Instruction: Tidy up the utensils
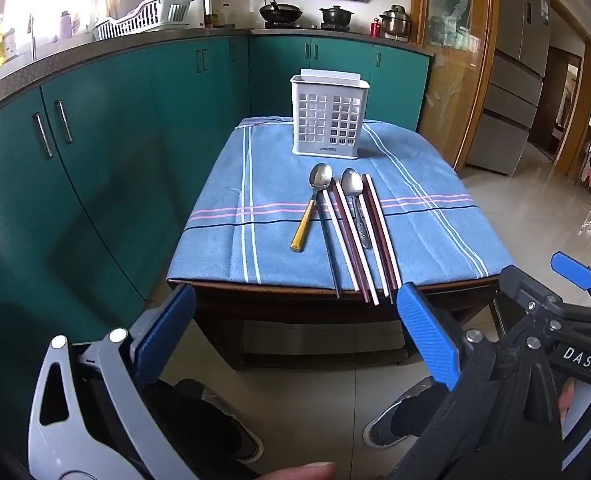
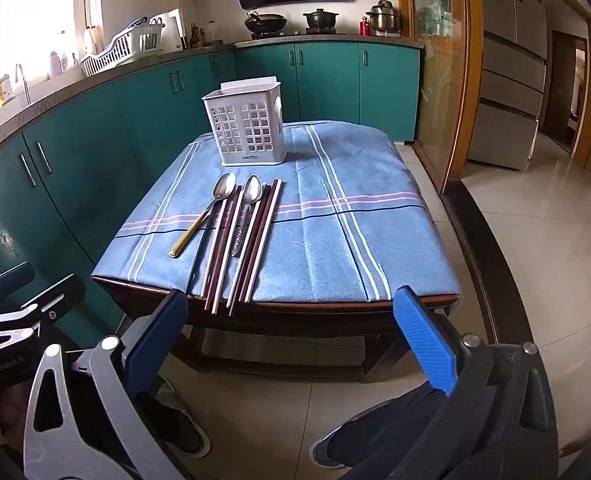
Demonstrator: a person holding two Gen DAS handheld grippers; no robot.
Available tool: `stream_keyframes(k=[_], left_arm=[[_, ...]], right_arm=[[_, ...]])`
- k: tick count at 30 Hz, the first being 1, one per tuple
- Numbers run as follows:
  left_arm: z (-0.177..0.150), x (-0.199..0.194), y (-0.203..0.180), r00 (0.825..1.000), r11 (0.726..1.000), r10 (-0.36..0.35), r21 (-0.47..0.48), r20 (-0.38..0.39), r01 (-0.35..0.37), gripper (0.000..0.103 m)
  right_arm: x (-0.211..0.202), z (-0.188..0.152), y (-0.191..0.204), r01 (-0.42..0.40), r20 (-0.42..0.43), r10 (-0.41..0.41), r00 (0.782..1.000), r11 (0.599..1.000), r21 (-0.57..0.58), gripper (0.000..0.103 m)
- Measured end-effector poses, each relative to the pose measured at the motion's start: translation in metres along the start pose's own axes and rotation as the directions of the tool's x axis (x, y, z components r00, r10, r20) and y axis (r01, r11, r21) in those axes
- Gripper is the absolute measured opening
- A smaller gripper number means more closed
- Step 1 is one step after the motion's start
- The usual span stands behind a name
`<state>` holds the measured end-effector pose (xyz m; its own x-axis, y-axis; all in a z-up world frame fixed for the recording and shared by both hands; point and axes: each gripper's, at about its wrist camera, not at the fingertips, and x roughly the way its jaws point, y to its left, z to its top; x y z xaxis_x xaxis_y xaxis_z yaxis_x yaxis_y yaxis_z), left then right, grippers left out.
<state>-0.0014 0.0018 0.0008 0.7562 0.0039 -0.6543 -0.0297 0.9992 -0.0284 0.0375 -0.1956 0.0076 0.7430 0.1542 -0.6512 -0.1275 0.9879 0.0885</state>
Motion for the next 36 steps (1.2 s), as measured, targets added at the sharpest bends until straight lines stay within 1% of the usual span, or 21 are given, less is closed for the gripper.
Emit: stream_keyframes(k=[20,36], left_arm=[[-0.0044,0.0055,-0.0075,1.0,1.0,-0.004,0.017,-0.015,0.004,0.1],[-0.0094,0.006,-0.0098,1.0,1.0,-0.009,0.018,-0.025,0.009,0.099]], right_arm=[[-0.001,-0.0039,-0.0073,0.005,0.007,-0.005,1.0,1.0,0.011,0.1],[0.0018,-0.008,-0.008,0.003,-0.007,-0.003,1.0,1.0,0.01,0.1]])
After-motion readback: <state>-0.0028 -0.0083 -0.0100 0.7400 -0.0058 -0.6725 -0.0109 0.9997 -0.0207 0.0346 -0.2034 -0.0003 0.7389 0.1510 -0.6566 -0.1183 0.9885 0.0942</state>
